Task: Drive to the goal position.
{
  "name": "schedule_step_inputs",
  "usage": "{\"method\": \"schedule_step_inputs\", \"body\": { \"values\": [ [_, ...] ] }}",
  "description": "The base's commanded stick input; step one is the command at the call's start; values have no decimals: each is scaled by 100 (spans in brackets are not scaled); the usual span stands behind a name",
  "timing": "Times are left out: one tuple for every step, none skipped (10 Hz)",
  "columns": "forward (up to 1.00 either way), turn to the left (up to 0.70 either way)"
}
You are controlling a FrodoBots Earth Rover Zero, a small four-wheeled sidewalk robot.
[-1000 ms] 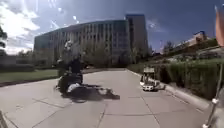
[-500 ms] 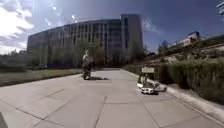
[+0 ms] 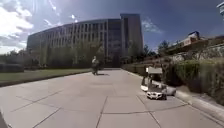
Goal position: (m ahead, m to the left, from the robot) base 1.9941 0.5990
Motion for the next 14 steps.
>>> {"method": "schedule_step_inputs", "body": {
  "values": [
    [70,0],
    [70,0],
    [70,0],
    [70,0],
    [70,-33],
    [70,-33],
    [70,-33],
    [70,-32],
    [70,-13],
    [70,-3],
    [70,0],
    [70,0],
    [70,0],
    [70,0]
  ]
}}
